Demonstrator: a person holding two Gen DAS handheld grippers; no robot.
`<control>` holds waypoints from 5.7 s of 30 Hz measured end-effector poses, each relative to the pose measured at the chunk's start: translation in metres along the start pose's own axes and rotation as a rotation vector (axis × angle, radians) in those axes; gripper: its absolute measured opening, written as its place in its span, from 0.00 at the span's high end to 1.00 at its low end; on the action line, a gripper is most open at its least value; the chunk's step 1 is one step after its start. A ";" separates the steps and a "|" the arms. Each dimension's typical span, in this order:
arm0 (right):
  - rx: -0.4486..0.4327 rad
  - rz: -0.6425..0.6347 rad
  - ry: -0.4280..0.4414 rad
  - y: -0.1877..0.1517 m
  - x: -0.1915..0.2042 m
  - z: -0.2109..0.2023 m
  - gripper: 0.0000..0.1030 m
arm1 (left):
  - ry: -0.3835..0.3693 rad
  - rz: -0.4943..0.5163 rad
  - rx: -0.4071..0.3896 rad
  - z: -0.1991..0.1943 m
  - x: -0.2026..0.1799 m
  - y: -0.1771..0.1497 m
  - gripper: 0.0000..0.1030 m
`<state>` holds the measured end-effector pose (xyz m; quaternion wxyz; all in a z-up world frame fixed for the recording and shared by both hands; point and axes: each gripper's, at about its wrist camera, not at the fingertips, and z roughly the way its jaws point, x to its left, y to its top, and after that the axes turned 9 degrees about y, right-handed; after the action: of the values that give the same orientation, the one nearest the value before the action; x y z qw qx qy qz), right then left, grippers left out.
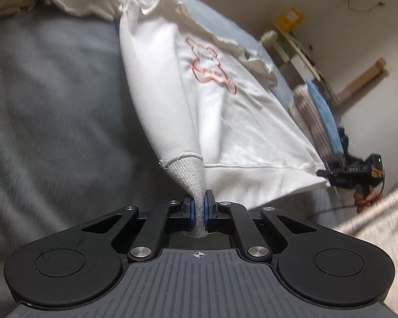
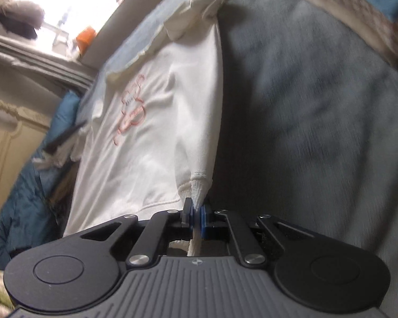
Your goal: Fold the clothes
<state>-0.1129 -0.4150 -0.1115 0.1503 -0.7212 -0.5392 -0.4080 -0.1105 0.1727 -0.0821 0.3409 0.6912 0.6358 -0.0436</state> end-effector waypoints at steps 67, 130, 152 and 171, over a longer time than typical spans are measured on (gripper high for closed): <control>-0.023 -0.708 -0.269 0.118 0.084 0.145 0.95 | 0.319 0.193 -0.310 0.146 -0.017 0.134 0.82; -0.087 -0.469 -0.031 0.298 0.098 0.265 0.89 | 0.483 0.200 -0.348 0.279 -0.033 0.320 0.85; -0.062 -0.332 0.169 0.195 0.119 0.062 0.89 | 0.513 0.225 -0.357 0.039 -0.049 0.241 0.84; -0.043 -0.465 -0.481 0.088 0.045 0.055 0.90 | 0.426 0.224 -0.232 0.017 -0.018 0.127 0.84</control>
<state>-0.0060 -0.3826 -0.0925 -0.0934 -0.6576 -0.7006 -0.2607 0.0081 0.1532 -0.0335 0.2790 0.7070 0.6136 0.2140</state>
